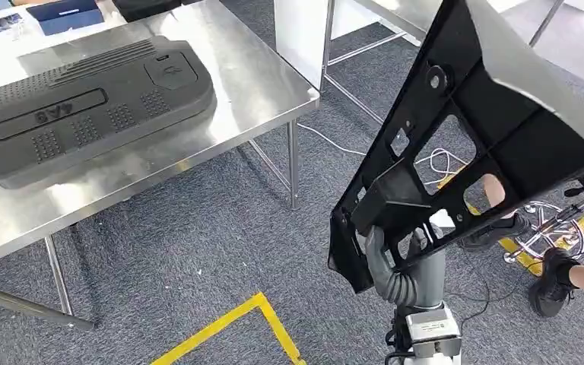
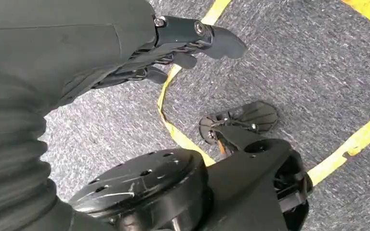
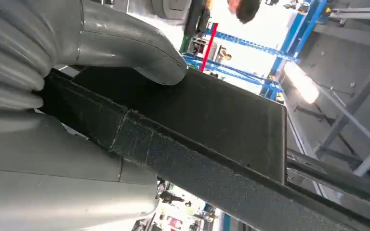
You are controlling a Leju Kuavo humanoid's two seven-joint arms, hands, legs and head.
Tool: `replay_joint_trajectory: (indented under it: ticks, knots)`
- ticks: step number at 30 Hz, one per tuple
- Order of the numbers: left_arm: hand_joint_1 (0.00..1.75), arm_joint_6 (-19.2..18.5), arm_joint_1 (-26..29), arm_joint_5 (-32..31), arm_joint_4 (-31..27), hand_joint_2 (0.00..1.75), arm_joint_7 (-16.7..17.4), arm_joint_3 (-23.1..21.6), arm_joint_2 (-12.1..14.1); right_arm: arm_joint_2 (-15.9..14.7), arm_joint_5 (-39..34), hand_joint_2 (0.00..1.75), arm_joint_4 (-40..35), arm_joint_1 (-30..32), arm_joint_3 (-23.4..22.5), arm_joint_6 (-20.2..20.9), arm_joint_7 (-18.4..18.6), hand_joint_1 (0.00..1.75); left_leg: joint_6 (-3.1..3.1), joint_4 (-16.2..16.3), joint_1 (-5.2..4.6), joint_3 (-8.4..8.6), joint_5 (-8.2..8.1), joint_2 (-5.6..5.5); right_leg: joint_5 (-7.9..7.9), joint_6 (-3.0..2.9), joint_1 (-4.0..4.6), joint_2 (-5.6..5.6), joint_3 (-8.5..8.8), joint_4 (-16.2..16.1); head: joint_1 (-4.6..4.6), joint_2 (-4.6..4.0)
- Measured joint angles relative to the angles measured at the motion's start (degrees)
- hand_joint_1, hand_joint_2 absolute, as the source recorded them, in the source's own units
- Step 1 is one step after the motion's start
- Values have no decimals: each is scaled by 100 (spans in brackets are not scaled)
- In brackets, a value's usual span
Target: Take the parts from the cabinet and place them on the table.
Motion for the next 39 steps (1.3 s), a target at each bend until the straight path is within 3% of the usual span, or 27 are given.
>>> replay_joint_trajectory:
  ticks: [5,10,11,13,14,15,17,18,19,20,21,23,24,26,28,29,31,33,34,35,36,38,39]
  knots:
    - [0,41,0,-33,2,175,-26,18,-2,-7,44,175,0,0,17,-2,2,175,-56,-9,1,14,-7,5,-19,-29,10,0,13,4,2,0]
    - [0,48,-1,-70,0,175,-44,31,-2,-20,79,175,0,0,17,-7,2,175,-63,-10,-3,16,-8,3,-18,-31,2,0,32,-14,4,0]
    - [0,50,-3,-76,0,175,-46,33,2,-20,83,175,0,2,19,-7,2,175,-11,31,-41,8,-42,5,2,1,-44,0,54,-78,-2,0]
    - [0,52,-4,-79,0,175,-48,33,0,-17,92,175,-9,-7,22,-9,7,175,42,-94,-32,75,-10,3,12,29,-8,-1,116,-125,-9,0]
    - [0,50,0,-81,0,175,-50,33,-15,-24,94,175,-15,4,22,-9,7,175,55,-204,53,180,48,13,-11,14,-36,-6,99,-62,11,0]
    - [0,50,-6,-85,0,175,-57,33,-15,-24,96,175,-17,-10,26,-9,4,175,81,-256,60,231,60,16,-131,-6,-8,-11,-3,157,13,0]
    - [0,52,-23,-85,0,175,-57,33,-15,-33,96,175,-17,-9,28,-9,7,175,93,-258,64,233,59,28,-466,-26,-20,-12,-446,983,42,0]
    - [0,50,-26,-85,0,175,-57,33,-22,-46,96,175,-11,6,28,-9,7,175,93,-257,63,226,56,28,-601,-19,-28,-12,-683,1391,35,0]
    - [0,50,-26,-85,0,175,-57,33,-22,-50,94,175,-7,13,28,-9,9,175,86,-257,63,225,51,27,-623,17,-28,-13,-808,1585,37,0]
    - [0,50,-24,-85,0,175,-57,33,-22,-55,92,175,-7,15,28,-9,13,175,77,-256,68,230,46,24,-536,78,-35,-14,-790,1490,39,0]
    - [0,50,-24,-85,0,175,-57,33,-24,-55,92,175,-7,14,28,-9,15,175,58,-251,79,237,38,13,-348,158,-53,-14,-631,1127,39,0]
    - [0,48,-26,-85,0,175,-57,35,-26,-59,94,175,-7,13,31,-9,15,175,-10,-239,100,275,10,-20,90,293,-102,-14,-46,6,42,0]
    - [0,48,-27,-85,-2,175,-55,35,-18,-59,94,175,0,8,33,-9,15,175,-64,-226,65,274,-12,-33,98,233,-91,3,5,-114,46,0]
    - [0,48,-28,-85,0,175,-57,41,-17,-61,92,175,-2,13,37,-9,20,175,-132,-215,46,263,-18,-40,133,12,-60,13,56,-153,31,0]
    - [0,44,-19,-94,0,175,-57,52,-17,-57,98,175,-2,15,39,-13,22,175,-175,-236,70,275,-11,-48,144,-82,-40,5,52,-156,42,0]
    - [0,44,-20,-94,-2,175,-57,68,-15,-57,109,175,-4,16,50,-13,22,175,-211,-189,96,265,-61,-15,157,-136,-100,-10,76,-178,33,0]
    - [0,44,-27,-94,0,175,-57,83,-17,-52,116,175,-4,18,74,-20,22,175,-246,340,99,39,-386,85,129,-213,-85,-42,108,-177,4,0]
    - [0,44,-27,-112,0,175,-57,85,-22,-52,138,175,-2,29,83,-22,24,175,-271,1303,108,-446,-794,110,106,-244,-64,-74,130,-175,7,0]
    - [0,44,-23,-112,0,175,-57,90,-22,-52,140,175,-2,30,85,-24,30,175,-279,1599,108,-614,-842,110,98,-253,-61,-85,141,-174,7,0]
    - [0,46,-17,-114,0,175,-55,92,-22,-52,140,175,-2,30,85,-24,33,175,-278,1585,109,-642,-739,111,89,-262,-61,-90,160,-173,9,0]
    - [0,48,-15,-114,0,175,-55,94,-22,-50,140,175,-2,29,87,-24,35,175,-272,1329,111,-546,-525,116,78,-271,-65,-91,181,-173,4,0]
    - [0,50,-20,-120,0,175,-57,98,-17,-50,140,175,-2,29,90,-24,37,175,-257,301,127,-58,50,185,27,-224,-81,-93,254,-170,4,0]
    - [0,50,-21,-120,0,175,-55,101,-20,-50,140,175,-2,28,92,-24,37,175,-269,-11,124,116,68,265,2,-186,-65,-100,277,-175,0,0]
